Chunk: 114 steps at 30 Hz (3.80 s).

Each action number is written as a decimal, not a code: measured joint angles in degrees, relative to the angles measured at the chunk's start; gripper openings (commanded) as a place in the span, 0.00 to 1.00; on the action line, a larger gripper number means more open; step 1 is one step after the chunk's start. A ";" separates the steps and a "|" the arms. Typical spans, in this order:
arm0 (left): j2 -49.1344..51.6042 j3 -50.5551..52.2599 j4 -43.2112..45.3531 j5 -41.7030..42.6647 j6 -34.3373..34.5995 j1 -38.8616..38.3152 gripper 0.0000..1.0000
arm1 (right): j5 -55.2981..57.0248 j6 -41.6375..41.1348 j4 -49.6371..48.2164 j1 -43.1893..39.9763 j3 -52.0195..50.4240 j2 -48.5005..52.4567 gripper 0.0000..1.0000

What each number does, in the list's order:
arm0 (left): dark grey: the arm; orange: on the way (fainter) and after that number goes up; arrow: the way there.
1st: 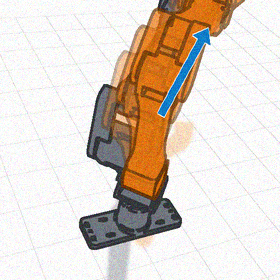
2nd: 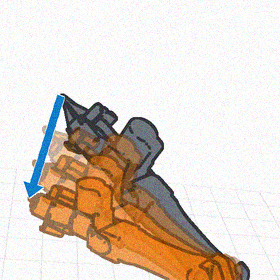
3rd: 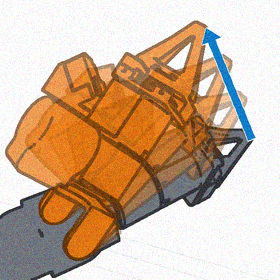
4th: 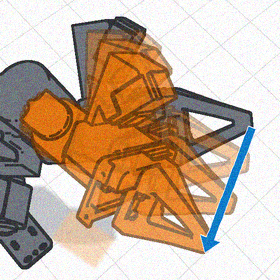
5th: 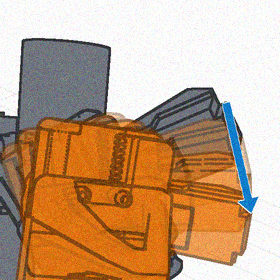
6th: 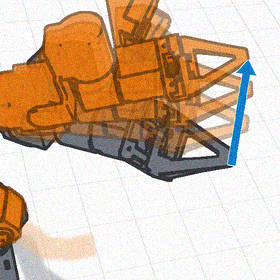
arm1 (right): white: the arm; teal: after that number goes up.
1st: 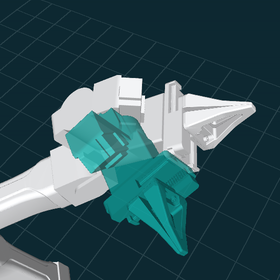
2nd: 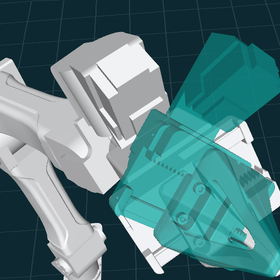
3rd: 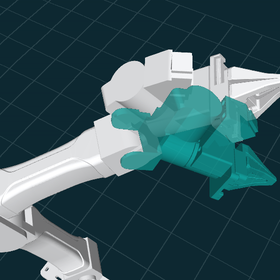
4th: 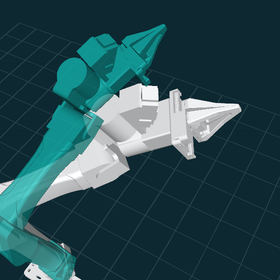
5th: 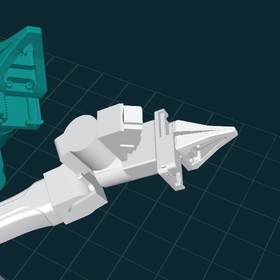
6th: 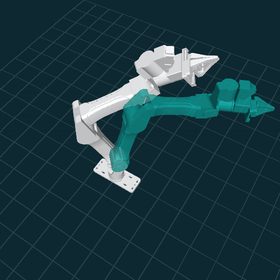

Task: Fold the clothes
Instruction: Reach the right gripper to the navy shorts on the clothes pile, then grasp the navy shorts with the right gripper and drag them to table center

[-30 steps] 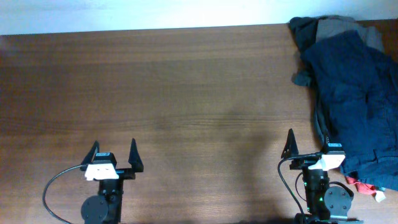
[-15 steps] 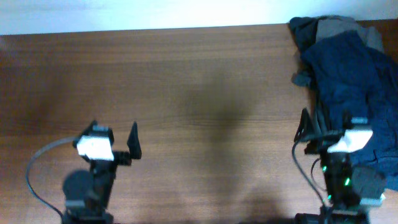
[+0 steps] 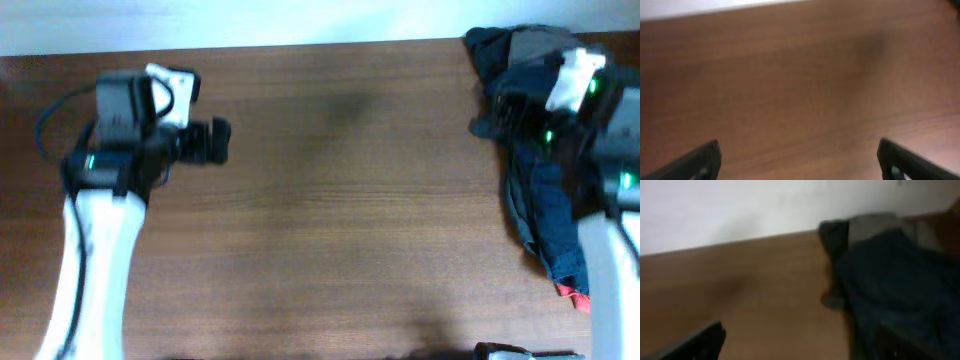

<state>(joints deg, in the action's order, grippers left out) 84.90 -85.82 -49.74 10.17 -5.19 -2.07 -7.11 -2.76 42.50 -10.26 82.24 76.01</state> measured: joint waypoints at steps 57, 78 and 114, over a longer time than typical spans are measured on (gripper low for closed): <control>25.05 -5.70 5.62 9.57 -2.45 -0.76 0.93 | -9.62 -9.75 -3.50 -55.39 -6.40 34.14 0.04; 25.24 -28.55 -6.49 9.94 -0.79 7.85 0.82 | -33.14 -12.04 -14.91 1.51 1.33 17.27 0.04; 25.38 -28.44 -12.13 12.81 -1.51 9.53 0.82 | -1.36 -8.46 0.98 31.74 10.16 25.94 1.00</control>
<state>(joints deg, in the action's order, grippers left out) 110.28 -114.26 -61.87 22.98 -6.70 7.46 -8.47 -11.22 43.48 21.47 92.40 101.95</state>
